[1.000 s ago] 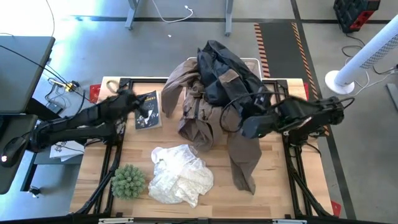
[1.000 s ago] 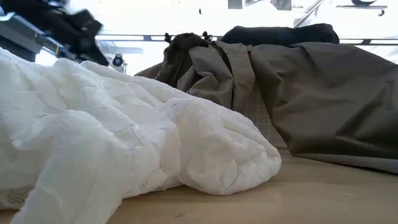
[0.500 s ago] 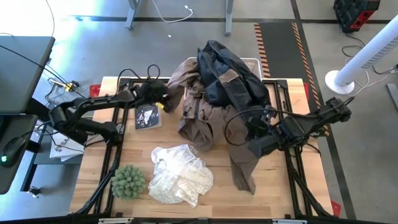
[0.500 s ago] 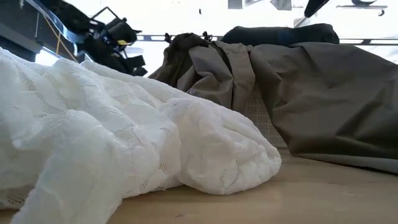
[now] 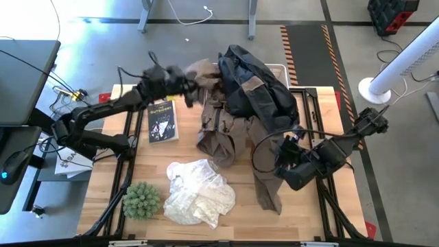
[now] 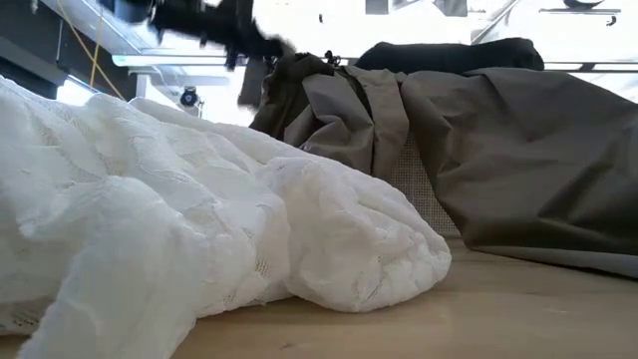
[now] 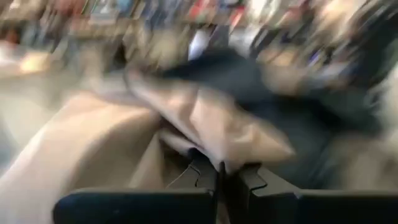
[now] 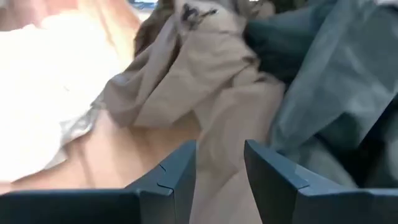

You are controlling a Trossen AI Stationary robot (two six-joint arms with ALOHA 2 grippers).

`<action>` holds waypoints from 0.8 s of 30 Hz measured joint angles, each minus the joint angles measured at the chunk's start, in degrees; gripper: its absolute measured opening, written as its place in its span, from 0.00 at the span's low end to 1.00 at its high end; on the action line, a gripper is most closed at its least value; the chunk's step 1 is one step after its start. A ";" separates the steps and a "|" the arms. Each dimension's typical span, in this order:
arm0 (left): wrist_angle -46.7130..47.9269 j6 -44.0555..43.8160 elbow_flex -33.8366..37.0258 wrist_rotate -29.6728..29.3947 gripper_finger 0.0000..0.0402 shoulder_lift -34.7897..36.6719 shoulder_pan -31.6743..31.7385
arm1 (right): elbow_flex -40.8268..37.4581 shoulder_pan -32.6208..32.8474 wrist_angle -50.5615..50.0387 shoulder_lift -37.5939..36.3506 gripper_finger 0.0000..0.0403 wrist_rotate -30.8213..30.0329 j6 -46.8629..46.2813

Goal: Sort clothes
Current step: Put the brown and black jacket into the white bin

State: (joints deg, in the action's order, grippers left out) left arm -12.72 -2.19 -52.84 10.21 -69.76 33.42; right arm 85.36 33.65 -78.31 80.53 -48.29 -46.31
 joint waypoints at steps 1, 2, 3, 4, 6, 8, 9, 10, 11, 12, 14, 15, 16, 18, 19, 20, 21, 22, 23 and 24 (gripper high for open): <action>-0.79 -0.69 -2.70 2.20 0.01 -0.37 -0.07 | 0.00 -0.88 0.55 -0.02 0.33 -0.99 1.29; -1.49 -1.39 -5.68 4.15 0.01 -1.12 -0.15 | 0.00 -2.08 1.01 -0.24 0.32 -2.14 2.56; -1.74 -1.88 -8.85 5.71 0.01 -2.19 -0.30 | 0.00 -3.51 1.64 -0.51 0.32 -3.15 3.95; -1.62 -2.16 -11.86 7.15 0.01 -3.54 -0.56 | 0.00 -5.37 2.85 -1.08 0.31 -4.30 5.51; -1.37 -2.23 -17.44 9.16 0.00 -7.32 -1.08 | 0.00 -9.73 6.45 -2.96 0.30 -5.37 9.58; -1.03 -2.24 -22.29 11.65 0.00 -12.08 -1.73 | 0.02 -15.07 11.87 -5.30 0.28 -5.00 15.39; -1.05 -2.24 -24.44 12.43 0.00 -14.80 -2.11 | 0.02 -18.00 15.36 -6.51 0.28 -3.92 18.78; -1.02 -2.21 -26.33 12.91 0.00 -17.68 -2.52 | 0.02 -21.09 18.77 -7.55 0.27 -2.31 22.07; -0.95 -2.21 -27.81 13.31 0.00 -20.53 -2.88 | 0.02 -24.13 22.22 -8.66 0.26 -0.47 24.97; -0.95 -2.21 -29.10 13.33 0.00 -23.62 -3.21 | 0.06 -27.35 25.39 -9.50 0.26 1.88 27.29; -0.39 -2.80 -31.22 13.39 0.00 -29.49 -3.53 | 0.11 -34.27 30.20 -10.65 0.24 6.95 29.65; 0.42 -3.92 -32.01 13.19 0.00 -32.37 -3.52 | 0.16 -37.60 31.65 -10.73 0.24 9.76 29.95; 1.62 -5.50 -32.69 12.41 0.00 -34.82 -3.35 | 0.17 -41.20 32.22 -10.60 0.23 12.80 30.13; 5.01 -9.23 -33.82 10.29 0.00 -39.02 -2.69 | 0.17 -47.80 31.75 -8.86 0.21 18.55 30.10; 6.73 -10.33 -34.42 10.28 0.00 -40.65 -2.18 | 0.17 -50.70 31.31 -7.50 0.20 21.46 30.04; 8.56 -11.06 -35.09 10.78 0.01 -42.04 -1.61 | 0.12 -53.51 30.90 -5.74 0.20 24.17 30.24; 10.52 -11.09 -35.71 11.88 0.02 -43.04 -0.99 | 0.07 -55.86 30.85 -3.77 0.19 26.74 31.04; 12.83 -11.04 -36.34 13.46 0.04 -43.83 -0.35 | 0.07 -57.78 31.10 -1.66 0.18 29.13 31.90; 15.38 -10.81 -36.94 15.84 0.06 -44.26 0.36 | 0.07 -59.45 31.59 0.53 0.18 31.17 32.69; 17.72 -10.76 -37.40 18.68 0.09 -44.42 1.14 | 0.07 -60.93 32.16 2.82 0.17 33.53 33.36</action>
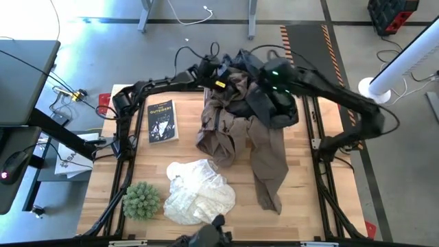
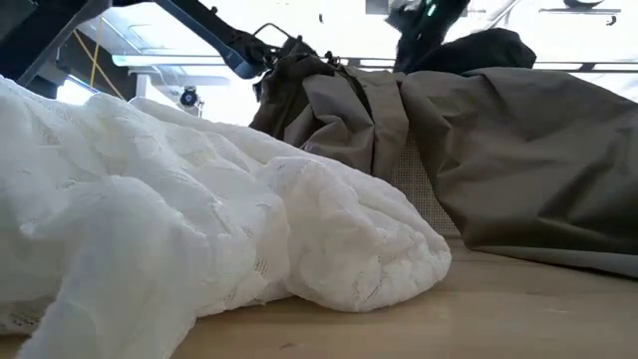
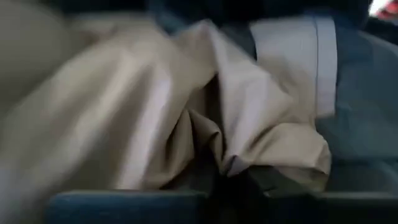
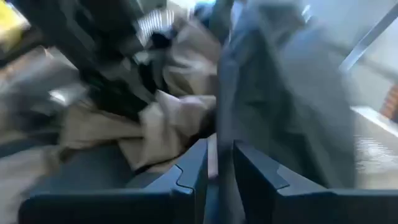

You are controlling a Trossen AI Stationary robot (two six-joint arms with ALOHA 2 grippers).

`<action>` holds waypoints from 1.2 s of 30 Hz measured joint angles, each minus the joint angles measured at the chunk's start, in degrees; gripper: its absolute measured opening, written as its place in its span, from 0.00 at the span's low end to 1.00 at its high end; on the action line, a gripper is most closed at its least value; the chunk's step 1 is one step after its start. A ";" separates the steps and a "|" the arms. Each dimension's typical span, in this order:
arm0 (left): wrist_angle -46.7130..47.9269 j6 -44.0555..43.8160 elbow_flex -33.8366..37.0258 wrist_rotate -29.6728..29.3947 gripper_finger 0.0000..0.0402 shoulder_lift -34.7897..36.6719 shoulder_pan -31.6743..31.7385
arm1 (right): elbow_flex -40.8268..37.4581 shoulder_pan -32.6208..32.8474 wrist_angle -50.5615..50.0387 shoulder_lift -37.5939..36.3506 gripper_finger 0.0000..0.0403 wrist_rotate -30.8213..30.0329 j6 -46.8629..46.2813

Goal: Sort clothes
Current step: Put the brown and black jacket into the white bin

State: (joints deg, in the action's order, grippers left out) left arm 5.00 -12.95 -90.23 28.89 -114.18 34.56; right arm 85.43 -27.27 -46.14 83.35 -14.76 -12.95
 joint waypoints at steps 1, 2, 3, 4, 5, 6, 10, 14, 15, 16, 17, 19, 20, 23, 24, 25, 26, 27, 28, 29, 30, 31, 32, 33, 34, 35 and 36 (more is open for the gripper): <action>2.24 0.02 -0.33 3.17 0.13 0.02 0.80 | 0.00 -1.25 0.52 2.30 0.17 2.28 0.73; 4.58 0.27 -0.64 7.02 0.16 0.26 1.57 | 0.00 -2.21 1.03 4.66 0.16 4.37 1.32; 7.12 0.59 -0.85 11.03 0.20 0.73 2.49 | 0.00 -2.96 1.43 7.03 0.16 5.96 1.75; 9.35 0.55 -1.04 13.91 0.23 1.37 3.14 | 0.00 -3.53 1.60 9.47 0.16 6.85 2.46; 10.88 -0.08 -1.12 15.17 0.26 2.38 3.55 | -0.01 -3.95 1.60 11.82 0.16 7.10 2.91; 12.57 -0.35 -1.12 15.15 0.29 3.52 3.92 | 0.00 -4.26 1.60 14.08 0.15 7.13 3.28; 18.10 2.26 -1.30 4.11 0.33 9.63 3.88 | 0.01 -5.11 2.57 22.34 0.15 8.08 3.65; 20.65 7.63 -1.19 -12.69 0.33 15.31 1.99 | 0.22 -5.52 4.01 28.46 0.15 10.37 4.86; 20.65 8.80 -1.22 -15.75 0.33 16.76 1.32 | 0.20 -5.65 4.14 29.73 0.15 11.08 5.28; 20.62 9.67 -1.30 -17.65 0.33 17.90 0.67 | 0.18 -5.82 4.23 30.64 0.15 12.09 5.80; 20.36 10.43 -1.39 -18.74 0.34 18.82 -0.08 | 0.19 -5.97 4.28 31.17 0.15 12.96 6.34; 20.61 11.27 -1.33 -20.28 0.34 19.69 -1.47 | 0.31 -6.23 4.08 31.07 0.15 14.30 7.01; 20.99 11.72 -1.24 -21.01 0.34 19.96 -2.02 | 0.46 -6.21 3.74 30.40 0.15 14.24 7.02; 21.00 14.17 -1.20 -23.79 0.34 21.11 -3.48 | 1.79 -4.57 2.68 26.22 0.15 12.73 8.30; 20.88 15.07 -1.20 -25.23 0.33 21.64 -3.92 | 2.78 -3.76 2.70 24.22 0.15 12.43 8.70; 20.72 15.95 -1.23 -26.99 0.33 22.12 -4.41 | 3.95 -3.09 2.65 21.78 0.15 12.17 8.92; 20.67 16.55 -1.27 -28.65 0.33 22.48 -4.87 | 5.05 -2.44 2.07 19.40 0.15 12.17 8.93; 20.63 17.00 -1.25 -30.05 0.32 22.66 -5.39 | 6.01 -1.73 1.26 17.16 0.15 11.97 8.90; 20.32 17.49 -1.27 -31.32 0.32 22.80 -5.85 | 6.75 -1.14 0.31 15.09 0.15 11.87 8.96; 20.99 17.63 -1.26 -32.57 0.32 22.98 -6.28 | 7.23 -0.30 -0.69 12.97 0.15 11.40 8.95; 21.46 17.70 -1.23 -32.43 0.31 23.07 -6.59 | 7.53 0.37 -1.30 10.82 0.15 10.19 8.92; 21.28 17.66 -1.23 -32.51 0.31 23.07 -6.78 | 7.71 1.10 -1.68 8.37 0.15 8.75 8.72; 21.74 17.66 -1.23 -32.56 0.31 23.10 -6.97 | 7.82 1.89 -2.12 5.70 0.15 7.19 8.04; 22.91 17.65 -1.23 -32.83 0.31 23.16 -7.01 | 7.95 2.67 -3.22 3.20 0.15 5.61 7.06; 24.10 17.64 -1.23 -33.39 0.31 23.05 -6.98 | 8.06 3.46 -4.70 0.86 0.15 4.06 5.57; 24.70 17.68 -1.16 -34.71 0.30 22.69 -6.97 | 8.07 4.25 -6.47 -1.18 0.15 2.58 3.85; 24.59 17.68 -0.76 -36.28 0.30 22.41 -6.73 | 8.07 5.02 -8.84 -2.83 0.15 1.00 1.51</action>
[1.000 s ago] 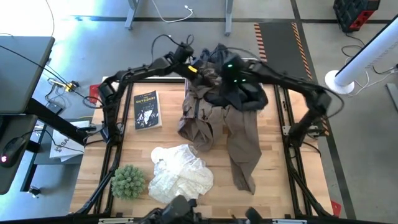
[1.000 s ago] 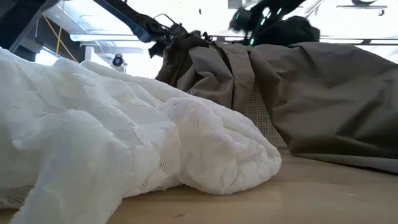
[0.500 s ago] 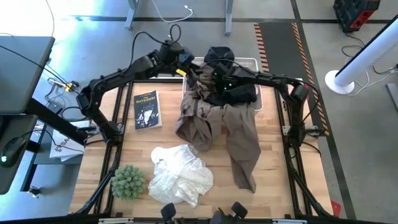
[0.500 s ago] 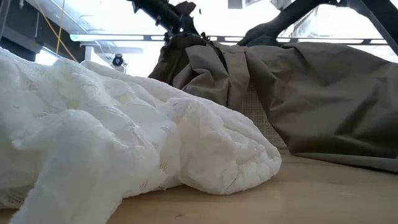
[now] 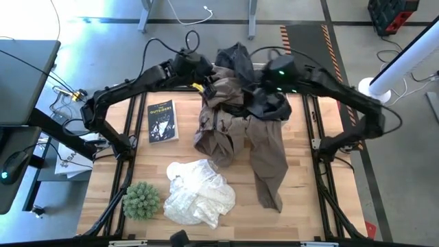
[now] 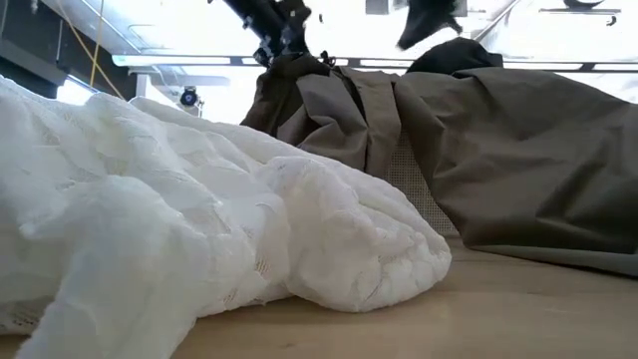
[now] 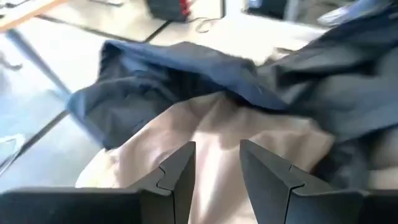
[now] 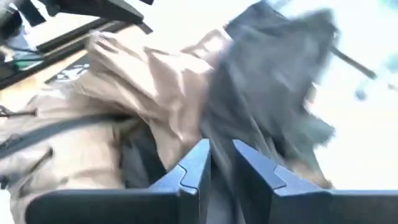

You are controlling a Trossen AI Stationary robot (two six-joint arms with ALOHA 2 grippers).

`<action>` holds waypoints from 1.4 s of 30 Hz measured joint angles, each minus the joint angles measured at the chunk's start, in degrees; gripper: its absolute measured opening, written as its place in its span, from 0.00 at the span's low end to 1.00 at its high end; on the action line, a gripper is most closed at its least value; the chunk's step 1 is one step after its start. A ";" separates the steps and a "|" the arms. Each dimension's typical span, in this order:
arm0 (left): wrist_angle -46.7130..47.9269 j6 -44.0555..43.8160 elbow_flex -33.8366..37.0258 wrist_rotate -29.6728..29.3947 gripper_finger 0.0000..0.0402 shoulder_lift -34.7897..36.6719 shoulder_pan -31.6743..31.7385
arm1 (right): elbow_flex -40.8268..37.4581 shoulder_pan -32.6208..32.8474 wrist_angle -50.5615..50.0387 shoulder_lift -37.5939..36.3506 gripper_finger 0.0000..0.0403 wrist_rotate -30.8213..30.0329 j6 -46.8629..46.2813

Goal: Sort clothes
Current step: Put the brown and black jacket into the white bin

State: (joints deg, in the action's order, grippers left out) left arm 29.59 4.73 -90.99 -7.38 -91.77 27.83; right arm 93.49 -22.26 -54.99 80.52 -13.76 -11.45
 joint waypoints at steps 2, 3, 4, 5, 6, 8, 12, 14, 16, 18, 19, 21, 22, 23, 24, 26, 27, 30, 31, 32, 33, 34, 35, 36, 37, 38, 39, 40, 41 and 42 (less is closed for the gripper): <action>0.97 -0.03 0.66 -2.67 0.30 -1.41 0.98 | -0.08 1.25 -5.79 -2.57 0.15 -3.00 -6.42; 0.35 -0.28 0.95 -3.09 0.30 -2.32 1.82 | -0.09 1.68 -9.36 -3.70 0.15 -4.43 -9.49; 0.11 -0.86 1.28 -3.05 0.29 -3.41 2.83 | -0.09 2.03 -12.90 -4.52 0.15 -5.95 -12.28; 0.00 -1.36 1.37 -2.44 0.29 -4.79 3.72 | -0.10 2.30 -16.42 -4.97 0.15 -7.37 -14.88; -1.09 -1.98 1.37 -1.11 0.28 -6.37 4.65 | -0.58 2.48 -19.18 -5.21 0.15 -8.16 -17.29; -4.08 -3.03 1.35 3.36 0.27 -10.28 6.16 | -2.98 2.45 -21.55 -5.13 0.15 -5.95 -20.44; -11.82 -3.76 1.29 12.76 0.24 -18.60 6.98 | -11.66 2.44 -13.98 -3.69 0.15 2.83 -17.94; -16.02 -3.77 0.90 17.75 0.22 -21.32 7.00 | -16.36 1.84 -6.56 -2.51 0.15 3.63 -15.13; -18.04 -1.68 0.67 17.58 0.20 -23.25 6.21 | -20.74 0.22 1.03 -0.17 0.15 3.90 -12.70; -17.53 0.82 0.69 18.34 0.18 -23.67 5.71 | -23.83 -1.86 8.14 2.48 0.15 4.57 -10.03; -17.07 1.51 0.69 18.45 0.18 -23.65 5.48 | -24.90 -2.89 11.30 3.72 0.15 5.05 -8.99; -15.79 2.49 0.98 18.40 0.16 -22.53 5.01 | -26.05 -4.97 15.99 6.59 0.15 5.47 -7.43; -15.08 2.73 1.08 18.25 0.16 -21.76 4.74 | -26.30 -5.95 17.37 8.30 0.15 5.42 -6.53; -14.62 2.81 1.21 18.21 0.15 -20.75 4.49 | -26.49 -6.75 18.47 9.82 0.15 5.43 -5.74; -14.07 2.78 1.37 17.98 0.15 -19.76 4.15 | -26.53 -7.38 19.18 11.24 0.15 5.47 -4.82; -11.34 2.00 1.57 18.27 0.14 -16.93 3.51 | -26.49 -8.46 20.42 13.67 0.15 5.54 -2.66; -9.88 1.96 1.69 17.68 0.14 -15.31 2.96 | -26.45 -8.88 20.65 14.73 0.15 5.67 -1.31; -7.11 3.00 1.72 16.65 0.13 -10.14 2.19 | -26.32 -9.42 19.56 15.61 0.15 5.35 2.61; -5.82 3.41 1.69 15.89 0.13 -8.26 2.04 | -25.78 -9.32 17.90 15.05 0.15 5.13 2.96; -4.61 4.04 1.54 14.66 0.13 -6.67 1.94 | -25.04 -8.87 15.92 14.28 0.15 5.00 3.00; -3.51 4.55 1.48 12.80 0.13 -4.97 1.57 | -23.84 -8.32 13.86 13.27 0.15 4.85 3.17; -2.02 4.97 1.48 10.82 0.13 -3.59 1.31 | -22.31 -7.63 11.59 12.07 0.15 4.82 3.21; -1.00 5.43 1.48 8.88 0.12 -2.34 0.89 | -20.33 -6.74 9.01 10.79 0.15 4.88 3.13; -0.24 5.64 1.48 6.76 0.12 -1.15 0.49 | -17.91 -5.96 6.15 9.43 0.15 4.90 2.68; 0.61 5.72 1.48 5.12 0.12 -0.15 0.19 | -15.22 -5.14 2.64 8.27 0.15 5.04 2.07; 1.15 5.76 1.48 3.70 0.12 0.86 -0.13 | -12.50 -4.36 -0.82 7.21 0.15 5.12 0.88; 1.29 5.84 1.48 2.64 0.12 1.76 -0.41 | -9.73 -3.72 -3.84 6.40 0.15 5.19 -0.39; 1.33 5.84 1.48 2.22 0.12 2.55 -0.66 | -6.96 -3.14 -6.12 5.64 0.15 5.17 -1.44; 1.33 5.84 1.44 2.08 0.12 3.18 -0.85 | -4.42 -2.49 -7.44 4.97 0.15 4.91 -2.19; 1.20 5.84 1.41 2.07 0.12 3.62 -1.11 | -2.21 -2.02 -7.44 4.27 0.15 4.21 -2.63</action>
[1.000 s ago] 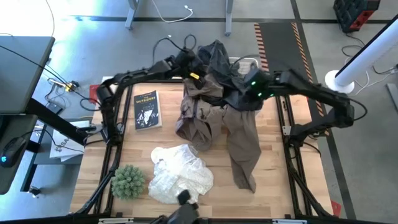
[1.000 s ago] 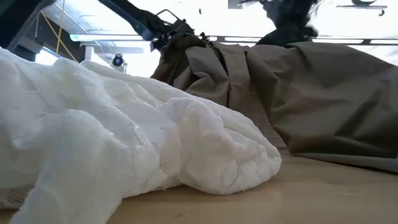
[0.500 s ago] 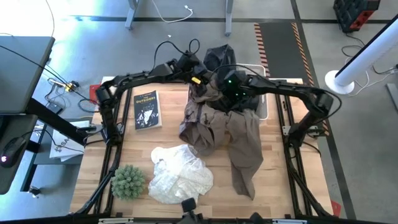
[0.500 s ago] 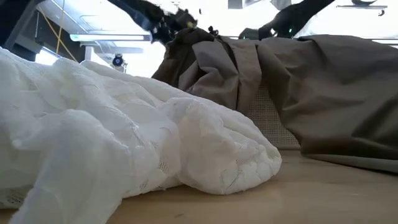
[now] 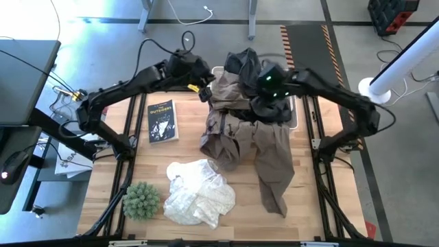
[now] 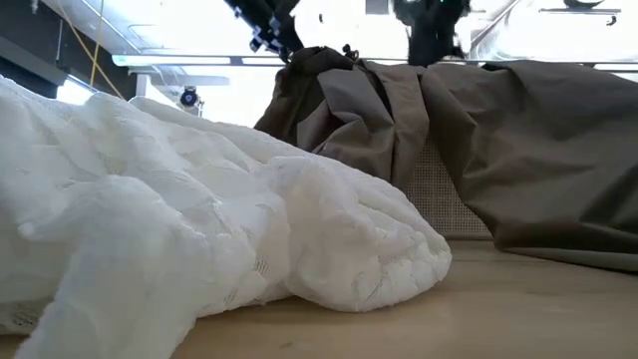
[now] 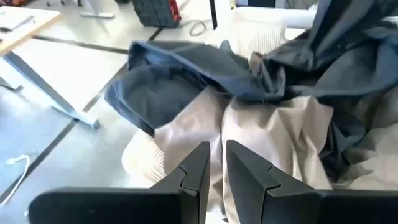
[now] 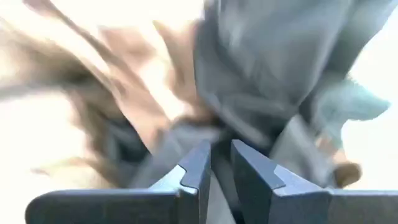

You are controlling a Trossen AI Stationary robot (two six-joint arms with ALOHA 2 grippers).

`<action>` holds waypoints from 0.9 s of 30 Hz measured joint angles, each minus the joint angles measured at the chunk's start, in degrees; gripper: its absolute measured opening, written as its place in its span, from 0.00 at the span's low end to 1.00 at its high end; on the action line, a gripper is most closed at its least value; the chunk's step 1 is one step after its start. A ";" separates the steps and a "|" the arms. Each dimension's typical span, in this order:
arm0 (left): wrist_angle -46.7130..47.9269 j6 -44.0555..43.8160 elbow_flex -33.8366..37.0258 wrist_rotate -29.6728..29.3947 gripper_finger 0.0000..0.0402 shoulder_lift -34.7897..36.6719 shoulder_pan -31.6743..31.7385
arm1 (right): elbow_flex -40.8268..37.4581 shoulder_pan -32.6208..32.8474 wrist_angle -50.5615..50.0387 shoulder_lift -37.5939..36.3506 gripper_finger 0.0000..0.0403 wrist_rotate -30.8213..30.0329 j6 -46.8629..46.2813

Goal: Sort clothes
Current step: Put the brown and black jacket into the white bin

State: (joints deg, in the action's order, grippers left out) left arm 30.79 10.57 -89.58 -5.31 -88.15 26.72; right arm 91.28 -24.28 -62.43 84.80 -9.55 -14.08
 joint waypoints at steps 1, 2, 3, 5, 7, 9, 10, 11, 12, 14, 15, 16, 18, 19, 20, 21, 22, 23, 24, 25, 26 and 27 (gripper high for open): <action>-0.06 0.02 0.00 0.02 0.12 0.27 -0.26 | 1.81 0.40 1.22 -0.68 0.15 -1.60 -0.01; -0.23 0.02 0.00 0.01 0.12 0.44 -0.64 | 3.17 0.69 3.77 -1.17 0.15 -3.68 0.07; -0.34 0.02 0.00 -0.09 0.12 0.54 -0.96 | 4.10 0.72 7.15 -1.37 0.15 -5.67 0.42; -0.43 0.04 0.00 -0.09 0.12 0.65 -1.49 | 4.72 -0.88 14.21 -1.29 0.15 -7.08 2.52; -0.37 0.09 0.00 -0.08 0.12 0.69 -1.79 | 4.35 -3.55 21.74 0.08 0.15 -6.70 3.92; -0.11 0.11 0.00 -0.52 0.12 0.42 -1.83 | 3.37 -6.63 26.64 2.15 0.15 -5.48 4.21; 0.33 0.11 0.00 -0.87 0.12 0.33 -1.83 | 2.90 -7.74 28.27 3.53 0.15 -5.37 4.65; 1.08 0.24 0.00 -1.40 0.12 0.26 -1.83 | 2.51 -8.75 29.42 5.11 0.15 -5.06 4.99; 2.01 0.45 0.00 -2.21 0.12 0.24 -1.83 | 2.16 -9.59 29.56 6.96 0.15 -4.77 5.12; 3.39 0.89 -0.01 -4.13 0.12 0.25 -1.83 | 1.15 -10.56 28.33 10.45 0.15 -2.41 5.54; 4.29 1.11 -0.02 -5.18 0.12 0.25 -1.83 | 0.41 -10.69 27.97 12.09 0.15 -0.93 6.22; 5.34 1.14 -0.02 -6.18 0.12 0.25 -1.83 | -0.55 -10.71 27.78 13.60 0.15 0.42 6.80; 7.01 1.14 -0.02 -7.93 0.12 0.25 -1.83 | -2.81 -10.44 27.43 15.70 0.15 2.52 7.46; 7.61 1.11 -0.02 -8.63 0.12 0.25 -1.78 | -4.02 -10.10 27.49 16.49 0.15 3.04 7.68; 8.28 1.11 -0.02 -9.19 0.12 0.25 -1.74 | -5.40 -9.84 27.78 17.06 0.15 3.37 7.85; 8.78 1.09 -0.02 -9.45 0.12 0.25 -1.72 | -6.69 -9.56 27.81 17.55 0.15 3.56 7.92; 9.09 1.09 -0.02 -9.46 0.12 0.25 -1.72 | -7.93 -9.37 27.90 17.90 0.15 3.59 7.92; 9.37 1.11 -0.02 -9.46 0.12 0.25 -1.72 | -9.36 -9.31 28.43 18.21 0.15 3.60 7.92; 9.44 1.09 -0.02 -9.45 0.12 0.25 -1.72 | -10.86 -9.31 29.01 18.49 0.15 3.74 7.92; 9.33 1.09 -0.02 -9.46 0.12 0.25 -1.72 | -12.37 -9.32 29.50 18.78 0.15 4.06 7.63; 9.22 1.09 -0.02 -9.45 0.12 0.25 -1.72 | -13.92 -9.59 30.12 19.06 0.15 4.31 7.11; 9.21 1.06 -0.02 -9.46 0.12 0.25 -1.72 | -15.66 -10.03 30.68 19.36 0.15 5.10 6.55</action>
State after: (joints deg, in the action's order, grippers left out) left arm 40.00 11.63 -89.60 -14.77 -87.90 24.99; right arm 75.62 -34.30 -31.75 104.16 -4.45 -7.53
